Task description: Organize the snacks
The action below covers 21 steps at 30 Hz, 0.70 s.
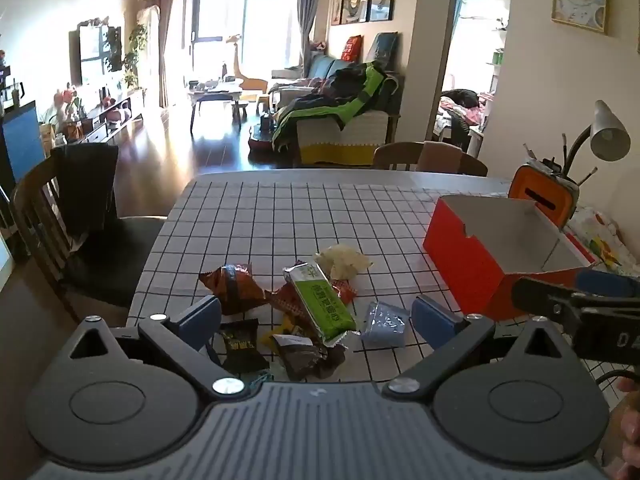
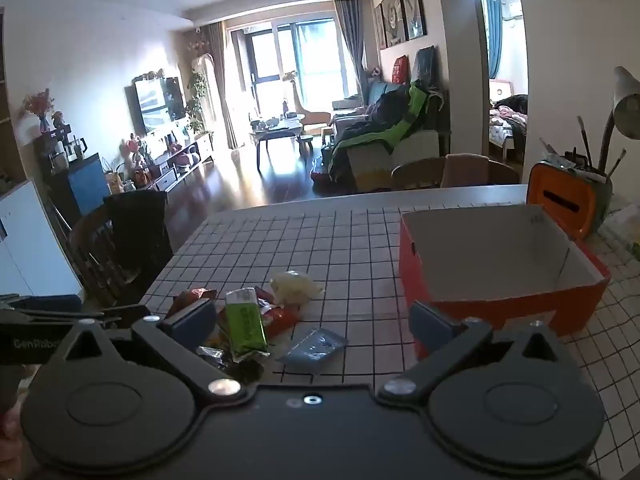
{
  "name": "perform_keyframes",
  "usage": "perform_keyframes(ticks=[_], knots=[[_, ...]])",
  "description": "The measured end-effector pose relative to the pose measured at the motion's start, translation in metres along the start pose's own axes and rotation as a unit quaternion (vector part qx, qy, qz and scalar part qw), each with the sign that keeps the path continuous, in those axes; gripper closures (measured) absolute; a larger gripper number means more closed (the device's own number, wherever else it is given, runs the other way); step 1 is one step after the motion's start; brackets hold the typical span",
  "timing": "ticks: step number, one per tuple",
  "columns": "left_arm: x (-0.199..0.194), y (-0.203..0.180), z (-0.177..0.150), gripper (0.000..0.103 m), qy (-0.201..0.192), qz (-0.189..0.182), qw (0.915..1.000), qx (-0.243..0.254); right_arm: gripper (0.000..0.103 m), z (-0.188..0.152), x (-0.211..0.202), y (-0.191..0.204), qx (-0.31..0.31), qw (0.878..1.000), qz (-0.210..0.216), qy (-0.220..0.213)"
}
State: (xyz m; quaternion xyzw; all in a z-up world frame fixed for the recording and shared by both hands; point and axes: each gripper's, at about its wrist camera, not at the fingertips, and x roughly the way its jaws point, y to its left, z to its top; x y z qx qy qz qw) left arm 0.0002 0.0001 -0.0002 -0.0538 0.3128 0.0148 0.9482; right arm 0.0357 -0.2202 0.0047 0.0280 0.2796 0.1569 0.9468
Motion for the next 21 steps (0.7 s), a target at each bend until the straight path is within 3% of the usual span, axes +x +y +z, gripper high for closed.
perform_keyframes(ticks=[5, 21], knots=[[0.000, -0.003, 0.003, 0.001, -0.003, -0.004, 1.0000, 0.006, 0.000, 0.003, -0.003, 0.004, 0.004, 1.000, 0.001, 0.022], [-0.017, -0.004, 0.010, 0.001, -0.015, -0.017, 0.9996, 0.014, 0.000, 0.006, -0.007, 0.009, 0.003, 1.000, -0.014, 0.019]])
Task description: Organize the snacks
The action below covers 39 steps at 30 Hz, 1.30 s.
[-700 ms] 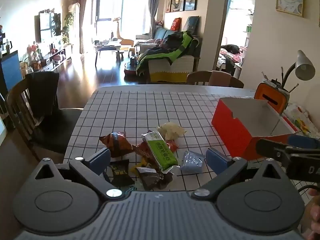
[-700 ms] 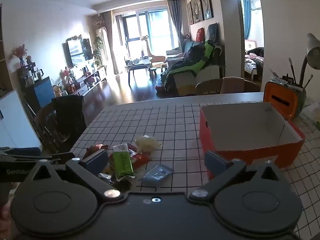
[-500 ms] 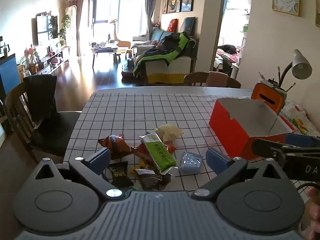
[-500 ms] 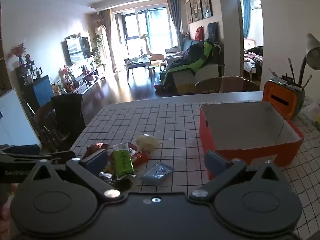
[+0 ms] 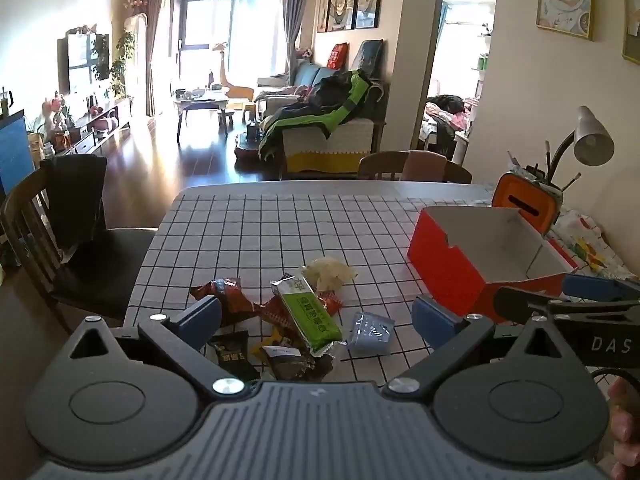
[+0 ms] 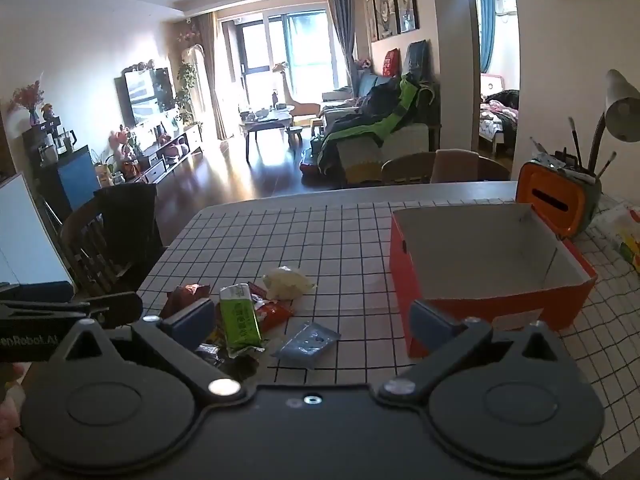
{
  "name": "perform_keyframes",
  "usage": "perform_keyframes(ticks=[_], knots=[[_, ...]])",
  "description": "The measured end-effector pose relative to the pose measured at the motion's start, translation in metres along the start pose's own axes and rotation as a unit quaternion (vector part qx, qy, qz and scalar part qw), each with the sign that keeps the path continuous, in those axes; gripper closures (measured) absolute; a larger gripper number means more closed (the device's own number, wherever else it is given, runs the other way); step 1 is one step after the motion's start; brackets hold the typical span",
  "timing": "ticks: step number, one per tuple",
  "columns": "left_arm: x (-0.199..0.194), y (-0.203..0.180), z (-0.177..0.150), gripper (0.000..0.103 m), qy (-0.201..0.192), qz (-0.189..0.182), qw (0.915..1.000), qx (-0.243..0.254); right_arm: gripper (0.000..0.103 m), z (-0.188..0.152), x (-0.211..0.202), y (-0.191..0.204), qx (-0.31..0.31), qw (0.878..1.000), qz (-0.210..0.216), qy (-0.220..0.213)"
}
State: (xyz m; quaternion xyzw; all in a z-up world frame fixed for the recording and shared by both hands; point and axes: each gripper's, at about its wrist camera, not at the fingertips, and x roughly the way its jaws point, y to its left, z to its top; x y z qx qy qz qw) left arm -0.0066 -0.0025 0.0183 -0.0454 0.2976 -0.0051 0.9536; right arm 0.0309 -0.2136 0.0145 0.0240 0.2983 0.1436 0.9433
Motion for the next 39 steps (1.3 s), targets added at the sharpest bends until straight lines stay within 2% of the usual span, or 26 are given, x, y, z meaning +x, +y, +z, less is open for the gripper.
perform_keyframes(ticks=[39], knots=[[-0.006, -0.004, -0.005, 0.001, 0.014, -0.010, 0.9998, 0.012, 0.001, -0.003, -0.014, -0.001, 0.008, 1.000, -0.016, 0.003]])
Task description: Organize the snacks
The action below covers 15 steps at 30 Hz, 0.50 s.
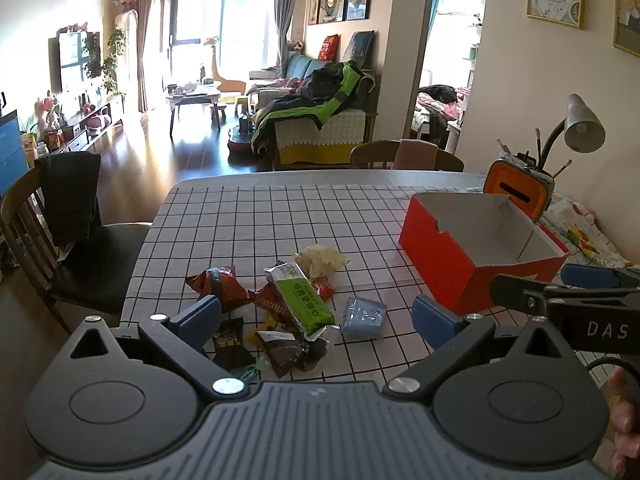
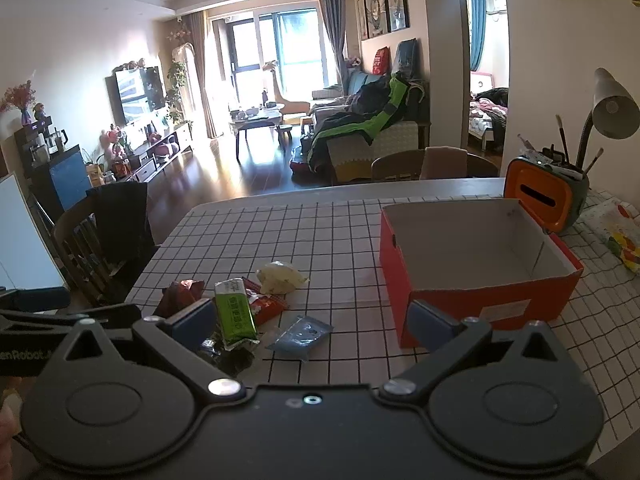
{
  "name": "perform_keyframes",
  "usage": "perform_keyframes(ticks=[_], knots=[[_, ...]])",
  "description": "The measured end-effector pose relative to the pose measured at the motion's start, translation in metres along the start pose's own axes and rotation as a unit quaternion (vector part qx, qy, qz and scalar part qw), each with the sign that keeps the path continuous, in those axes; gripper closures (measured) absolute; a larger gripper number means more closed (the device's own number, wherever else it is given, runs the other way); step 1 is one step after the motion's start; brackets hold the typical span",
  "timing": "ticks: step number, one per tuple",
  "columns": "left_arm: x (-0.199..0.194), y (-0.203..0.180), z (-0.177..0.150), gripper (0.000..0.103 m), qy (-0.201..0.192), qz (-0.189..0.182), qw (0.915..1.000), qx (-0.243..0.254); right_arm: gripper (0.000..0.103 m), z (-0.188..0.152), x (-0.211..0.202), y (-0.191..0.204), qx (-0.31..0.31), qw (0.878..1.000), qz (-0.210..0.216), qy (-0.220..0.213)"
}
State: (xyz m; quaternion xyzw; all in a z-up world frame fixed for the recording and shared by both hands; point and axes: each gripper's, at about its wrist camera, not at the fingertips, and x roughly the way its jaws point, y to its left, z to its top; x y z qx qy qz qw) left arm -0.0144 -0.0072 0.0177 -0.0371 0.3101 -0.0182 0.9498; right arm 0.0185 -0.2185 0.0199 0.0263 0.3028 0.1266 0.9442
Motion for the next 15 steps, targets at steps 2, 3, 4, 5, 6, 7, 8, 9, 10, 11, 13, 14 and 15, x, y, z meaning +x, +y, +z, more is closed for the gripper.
perform_keyframes(ticks=[2, 3, 4, 5, 6, 7, 8, 9, 10, 11, 13, 14, 15], knots=[[-0.0002, 0.0003, -0.0006, 0.001, 0.000, 0.000, 1.0000, 0.000, 0.001, -0.0001, -0.0003, 0.0001, 0.000, 1.000, 0.000, 0.000], [-0.0002, 0.0004, -0.0007, 0.001, 0.000, 0.000, 1.0000, 0.000, 0.001, -0.0002, -0.0005, 0.0001, -0.001, 1.000, 0.000, 0.001], [-0.0001, 0.0004, -0.0006, 0.001, 0.000, 0.000, 1.0000, 0.000, 0.001, -0.0002, -0.0007, 0.0002, -0.001, 1.000, -0.001, 0.000], [-0.0002, 0.0004, -0.0007, 0.001, 0.000, 0.000, 1.0000, 0.000, 0.001, -0.0002, -0.0007, 0.0001, -0.001, 1.000, 0.000, 0.000], [-0.0003, 0.0004, -0.0008, 0.001, 0.000, 0.000, 1.0000, -0.001, 0.001, -0.0001, -0.0007, 0.0002, -0.001, 1.000, 0.000, 0.000], [-0.0001, 0.0002, -0.0006, 0.001, 0.000, 0.000, 1.0000, 0.000, 0.001, -0.0003, -0.0010, 0.0002, -0.001, 1.000, 0.000, 0.001], [-0.0002, 0.0003, -0.0006, 0.001, 0.000, 0.000, 1.0000, 0.000, 0.001, -0.0001, -0.0007, 0.0001, -0.001, 1.000, 0.000, 0.001], [-0.0005, 0.0006, -0.0010, 0.001, 0.000, 0.000, 1.0000, -0.001, 0.001, -0.0002, -0.0011, -0.0001, -0.001, 1.000, 0.000, 0.001], [-0.0006, 0.0016, -0.0022, 0.001, 0.000, 0.000, 1.0000, -0.002, 0.001, -0.0002, -0.0011, -0.0001, -0.001, 1.000, 0.001, 0.001], [-0.0006, 0.0016, -0.0022, 0.001, 0.000, 0.001, 1.0000, -0.001, 0.001, -0.0005, -0.0009, 0.0013, -0.001, 1.000, 0.000, 0.001], [-0.0007, 0.0017, -0.0023, 0.001, -0.001, 0.001, 1.0000, -0.001, 0.001, -0.0006, -0.0010, 0.0012, -0.001, 1.000, 0.000, 0.000], [-0.0013, 0.0028, -0.0031, 0.001, -0.001, 0.000, 1.0000, -0.001, 0.001, -0.0006, -0.0008, 0.0012, -0.002, 1.000, 0.000, 0.000], [-0.0017, 0.0031, -0.0038, 0.001, -0.001, 0.000, 1.0000, 0.000, 0.001, -0.0008, -0.0009, 0.0011, -0.002, 1.000, 0.000, 0.001]])
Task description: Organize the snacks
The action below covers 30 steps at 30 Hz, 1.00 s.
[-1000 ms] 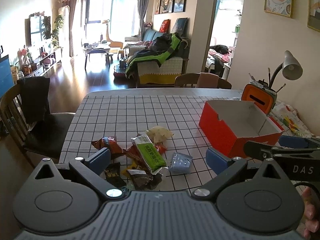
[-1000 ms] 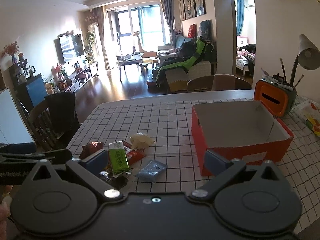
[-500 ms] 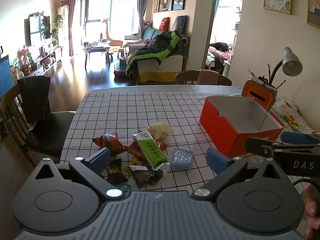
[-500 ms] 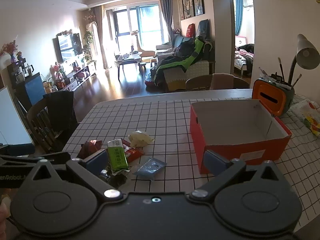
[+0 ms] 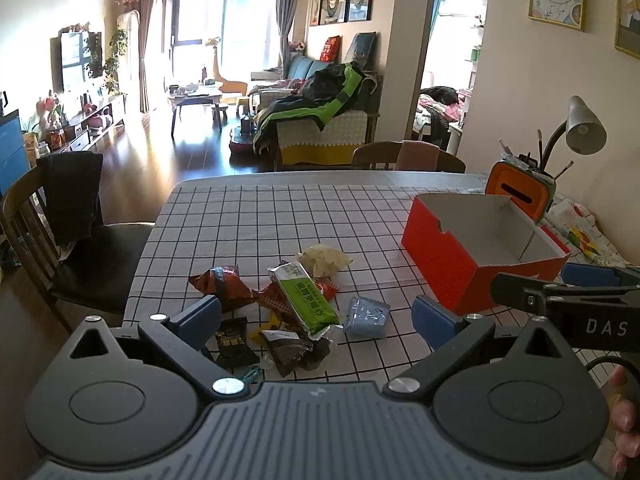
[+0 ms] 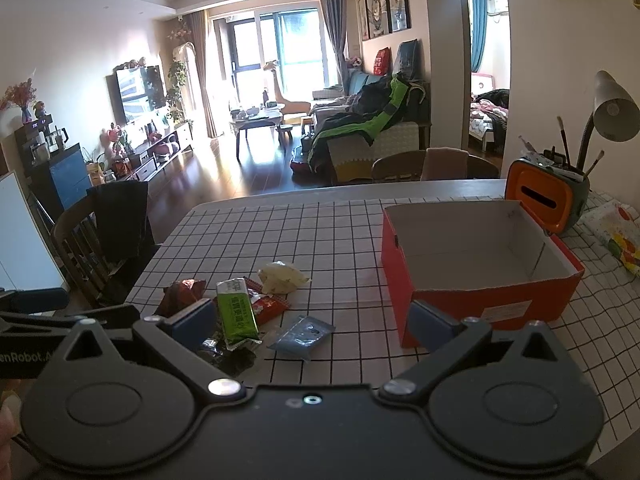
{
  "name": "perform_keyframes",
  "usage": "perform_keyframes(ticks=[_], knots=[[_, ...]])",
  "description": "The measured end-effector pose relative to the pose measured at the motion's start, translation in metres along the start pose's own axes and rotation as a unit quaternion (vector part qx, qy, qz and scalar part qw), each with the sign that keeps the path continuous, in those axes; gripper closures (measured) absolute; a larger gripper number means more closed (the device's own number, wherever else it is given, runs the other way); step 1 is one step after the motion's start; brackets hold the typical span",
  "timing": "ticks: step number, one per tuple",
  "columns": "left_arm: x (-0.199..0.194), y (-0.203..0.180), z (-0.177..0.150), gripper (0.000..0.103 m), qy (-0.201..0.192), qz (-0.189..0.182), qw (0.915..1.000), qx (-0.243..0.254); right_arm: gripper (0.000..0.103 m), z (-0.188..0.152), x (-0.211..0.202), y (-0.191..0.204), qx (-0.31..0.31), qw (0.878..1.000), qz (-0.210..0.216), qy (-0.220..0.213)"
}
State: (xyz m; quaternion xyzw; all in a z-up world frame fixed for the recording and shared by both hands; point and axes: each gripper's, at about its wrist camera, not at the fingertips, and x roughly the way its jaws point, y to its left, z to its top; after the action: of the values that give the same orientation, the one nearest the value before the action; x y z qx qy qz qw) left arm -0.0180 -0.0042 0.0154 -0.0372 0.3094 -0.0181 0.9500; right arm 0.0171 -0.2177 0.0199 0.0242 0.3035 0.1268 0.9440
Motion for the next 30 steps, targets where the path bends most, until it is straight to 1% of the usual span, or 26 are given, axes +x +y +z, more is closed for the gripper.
perform_keyframes(ticks=[7, 13, 20, 23, 25, 27, 30], knots=[[0.002, 0.003, -0.001, 0.001, 0.004, 0.005, 1.0000, -0.003, 0.001, 0.002, 0.004, 0.005, -0.001, 1.000, 0.000, 0.006], [0.015, 0.007, 0.000, 0.001, 0.016, 0.013, 0.9997, -0.014, 0.001, 0.004, 0.017, 0.006, -0.008, 1.000, 0.010, 0.016], [0.043, 0.021, 0.002, 0.001, 0.050, 0.028, 0.9979, -0.029, 0.001, 0.010, 0.056, 0.000, -0.003, 0.999, 0.023, 0.040], [0.058, 0.025, 0.001, 0.001, 0.069, 0.033, 0.9964, -0.035, 0.001, 0.012, 0.077, 0.001, -0.014, 0.998, 0.024, 0.055], [0.067, 0.026, 0.000, 0.001, 0.076, 0.039, 0.9958, -0.032, 0.001, 0.011, 0.092, -0.001, -0.015, 0.997, 0.030, 0.071], [0.072, 0.029, 0.000, 0.001, 0.075, 0.045, 0.9958, -0.029, 0.001, 0.010, 0.107, -0.003, -0.010, 0.995, 0.035, 0.091], [0.081, 0.031, -0.003, 0.001, 0.078, 0.055, 0.9953, -0.019, 0.003, 0.008, 0.130, -0.005, -0.009, 0.993, 0.028, 0.116]])
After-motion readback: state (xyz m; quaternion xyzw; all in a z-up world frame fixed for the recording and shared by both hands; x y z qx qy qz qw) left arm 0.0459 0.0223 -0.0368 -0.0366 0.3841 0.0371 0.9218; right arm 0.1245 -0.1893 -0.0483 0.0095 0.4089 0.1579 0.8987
